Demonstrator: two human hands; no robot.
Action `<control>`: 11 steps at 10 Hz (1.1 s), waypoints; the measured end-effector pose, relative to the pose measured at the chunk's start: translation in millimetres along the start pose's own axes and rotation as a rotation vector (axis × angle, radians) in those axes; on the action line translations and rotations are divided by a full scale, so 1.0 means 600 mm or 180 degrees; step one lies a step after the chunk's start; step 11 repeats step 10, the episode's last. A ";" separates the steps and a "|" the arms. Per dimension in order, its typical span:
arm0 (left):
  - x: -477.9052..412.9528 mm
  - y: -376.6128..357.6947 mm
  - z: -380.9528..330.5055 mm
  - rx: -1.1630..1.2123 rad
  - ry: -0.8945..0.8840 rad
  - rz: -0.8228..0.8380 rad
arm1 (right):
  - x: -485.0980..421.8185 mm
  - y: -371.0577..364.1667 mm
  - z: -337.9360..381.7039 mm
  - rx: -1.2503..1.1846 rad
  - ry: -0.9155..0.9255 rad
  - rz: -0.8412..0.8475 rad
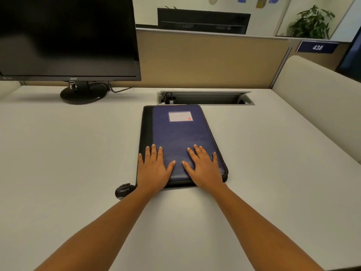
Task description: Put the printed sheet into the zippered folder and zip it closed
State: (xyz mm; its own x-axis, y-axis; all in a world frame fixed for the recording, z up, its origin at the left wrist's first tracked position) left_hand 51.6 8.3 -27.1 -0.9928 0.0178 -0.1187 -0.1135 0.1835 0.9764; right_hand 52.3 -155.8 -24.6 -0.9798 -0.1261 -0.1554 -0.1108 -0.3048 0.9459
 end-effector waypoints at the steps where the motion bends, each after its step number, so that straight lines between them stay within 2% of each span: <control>1: -0.005 0.000 0.001 0.0030 -0.0038 -0.0007 | -0.005 -0.001 0.003 0.0080 -0.0056 0.0076; 8: -0.014 -0.005 0.003 -0.0023 0.0048 0.0039 | -0.011 0.001 0.012 0.0068 -0.0281 0.0169; 11: -0.011 0.020 -0.006 -0.0037 -0.0089 -0.0265 | -0.033 0.024 0.020 -0.0317 -0.0291 -0.0024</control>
Point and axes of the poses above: each hand's wrist, its own x-axis away from the middle knuckle, its own y-axis out of the back of the hand, z = x × y, the point moved 4 cm from there along -x, towards the middle knuckle, and after that the axes turned 1 degree about -z, right-handed, at the moved point
